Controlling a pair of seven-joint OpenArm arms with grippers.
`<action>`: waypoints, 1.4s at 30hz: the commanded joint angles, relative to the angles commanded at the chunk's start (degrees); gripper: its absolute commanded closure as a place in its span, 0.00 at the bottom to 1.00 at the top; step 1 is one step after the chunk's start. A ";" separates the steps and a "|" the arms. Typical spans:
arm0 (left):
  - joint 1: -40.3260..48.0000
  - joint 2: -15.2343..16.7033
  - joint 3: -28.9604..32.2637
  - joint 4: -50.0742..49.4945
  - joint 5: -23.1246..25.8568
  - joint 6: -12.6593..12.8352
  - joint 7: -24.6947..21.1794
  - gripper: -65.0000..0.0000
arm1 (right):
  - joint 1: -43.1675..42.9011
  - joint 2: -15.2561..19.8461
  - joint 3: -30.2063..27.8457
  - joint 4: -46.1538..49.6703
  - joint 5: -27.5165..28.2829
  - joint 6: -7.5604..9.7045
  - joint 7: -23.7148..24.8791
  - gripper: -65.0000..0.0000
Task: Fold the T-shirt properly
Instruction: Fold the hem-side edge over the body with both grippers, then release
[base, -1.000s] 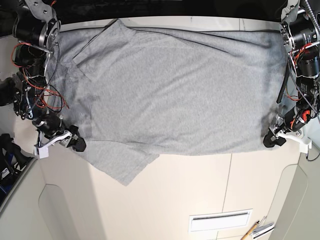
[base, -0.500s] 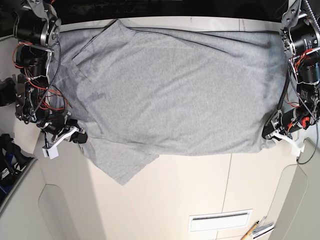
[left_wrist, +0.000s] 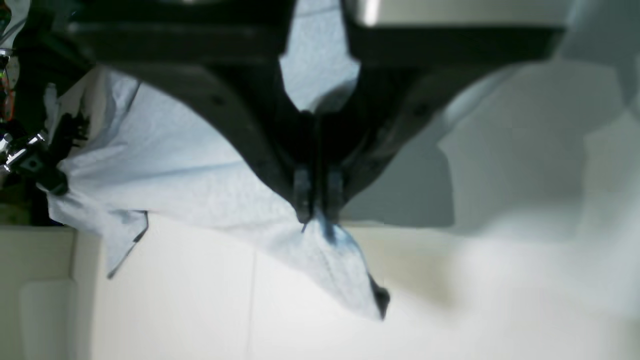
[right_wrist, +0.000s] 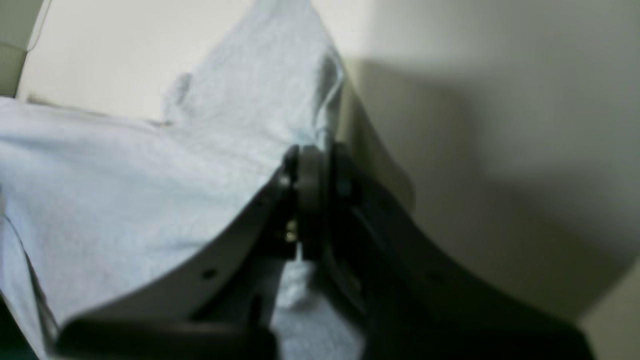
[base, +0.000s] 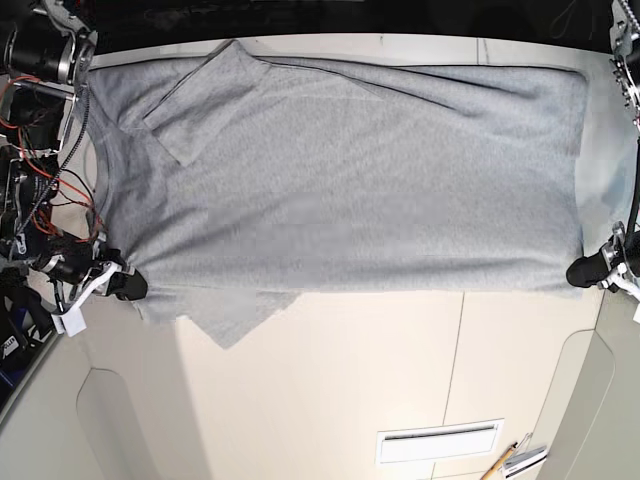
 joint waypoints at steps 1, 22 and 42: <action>0.48 -0.22 0.00 0.00 -1.22 0.00 0.72 1.00 | -1.20 0.28 0.00 1.09 0.15 -0.02 -0.02 1.00; 12.44 -0.70 0.00 0.09 -3.89 0.00 -0.20 1.00 | -15.93 -0.90 1.09 9.99 -4.59 -1.18 10.80 0.58; 12.59 -0.70 0.00 0.09 -3.96 0.00 -0.17 1.00 | -0.68 -7.61 -5.95 -8.66 -18.18 -1.11 24.13 0.42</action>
